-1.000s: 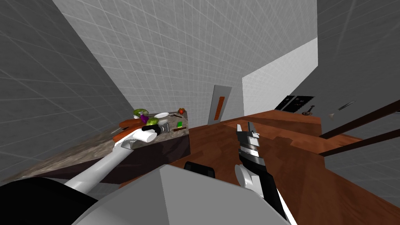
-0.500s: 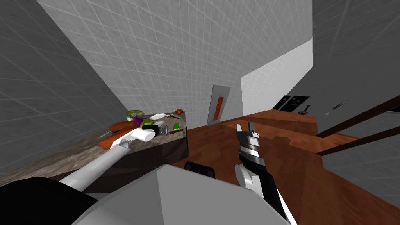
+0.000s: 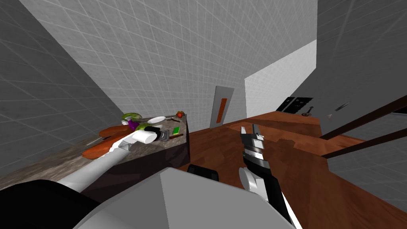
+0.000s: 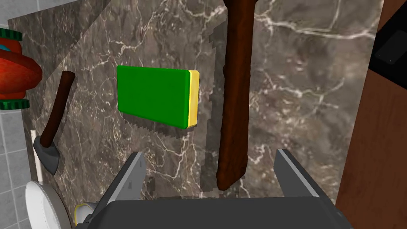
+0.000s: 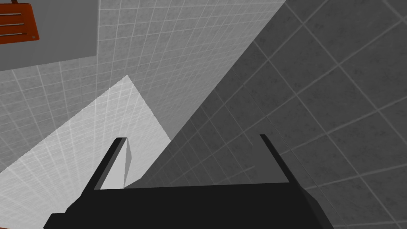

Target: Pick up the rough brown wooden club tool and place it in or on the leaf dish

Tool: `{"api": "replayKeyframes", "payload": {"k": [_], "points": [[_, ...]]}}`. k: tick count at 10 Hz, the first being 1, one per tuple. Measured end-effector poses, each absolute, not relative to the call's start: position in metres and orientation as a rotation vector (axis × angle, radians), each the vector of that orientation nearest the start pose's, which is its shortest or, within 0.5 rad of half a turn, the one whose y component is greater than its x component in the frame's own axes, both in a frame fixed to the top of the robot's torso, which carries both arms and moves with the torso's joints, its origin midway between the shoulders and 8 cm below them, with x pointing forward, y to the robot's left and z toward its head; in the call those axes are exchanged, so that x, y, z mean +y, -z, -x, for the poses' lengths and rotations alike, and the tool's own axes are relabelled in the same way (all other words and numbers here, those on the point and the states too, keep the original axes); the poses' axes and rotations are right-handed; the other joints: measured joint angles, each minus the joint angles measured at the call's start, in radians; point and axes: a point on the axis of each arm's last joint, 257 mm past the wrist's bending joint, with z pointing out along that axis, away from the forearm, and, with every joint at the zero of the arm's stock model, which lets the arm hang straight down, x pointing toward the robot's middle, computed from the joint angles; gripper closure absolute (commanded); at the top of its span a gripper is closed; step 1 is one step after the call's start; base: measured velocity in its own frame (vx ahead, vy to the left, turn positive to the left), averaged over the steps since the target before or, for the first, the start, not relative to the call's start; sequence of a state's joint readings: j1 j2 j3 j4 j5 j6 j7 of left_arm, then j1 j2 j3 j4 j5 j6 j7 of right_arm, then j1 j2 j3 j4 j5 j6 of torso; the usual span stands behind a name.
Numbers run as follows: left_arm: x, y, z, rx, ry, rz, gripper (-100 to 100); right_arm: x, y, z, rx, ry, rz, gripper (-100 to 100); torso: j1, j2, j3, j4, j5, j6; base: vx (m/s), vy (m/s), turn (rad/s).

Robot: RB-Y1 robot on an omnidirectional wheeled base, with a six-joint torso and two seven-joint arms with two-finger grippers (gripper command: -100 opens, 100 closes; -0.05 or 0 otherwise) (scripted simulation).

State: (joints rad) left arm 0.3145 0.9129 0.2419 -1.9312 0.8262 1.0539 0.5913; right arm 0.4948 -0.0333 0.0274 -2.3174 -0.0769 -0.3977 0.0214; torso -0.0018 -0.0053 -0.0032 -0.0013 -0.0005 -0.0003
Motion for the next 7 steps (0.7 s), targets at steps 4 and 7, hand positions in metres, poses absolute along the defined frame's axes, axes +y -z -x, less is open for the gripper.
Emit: {"api": "replayKeyframes", "payload": {"k": [4, 7], "points": [[0.48, 0.293, -0.342, 1.363, 0.581, 2.408, -100, -0.275, -0.023, -0.355, 0.645, -1.351, -0.726, 0, 0.0, 0.001, 0.001, 0.0, 0.0, 0.0, 0.085, -0.026, -0.019], [0.48, 0.302, -0.32, 1.393, 0.488, 2.496, -100, -0.275, -0.023, -0.355, 0.645, -1.35, -0.726, 0, 0.0, -0.002, -0.001, 0.0, 0.0, 0.0, 0.115, -0.025, -0.017]]}}
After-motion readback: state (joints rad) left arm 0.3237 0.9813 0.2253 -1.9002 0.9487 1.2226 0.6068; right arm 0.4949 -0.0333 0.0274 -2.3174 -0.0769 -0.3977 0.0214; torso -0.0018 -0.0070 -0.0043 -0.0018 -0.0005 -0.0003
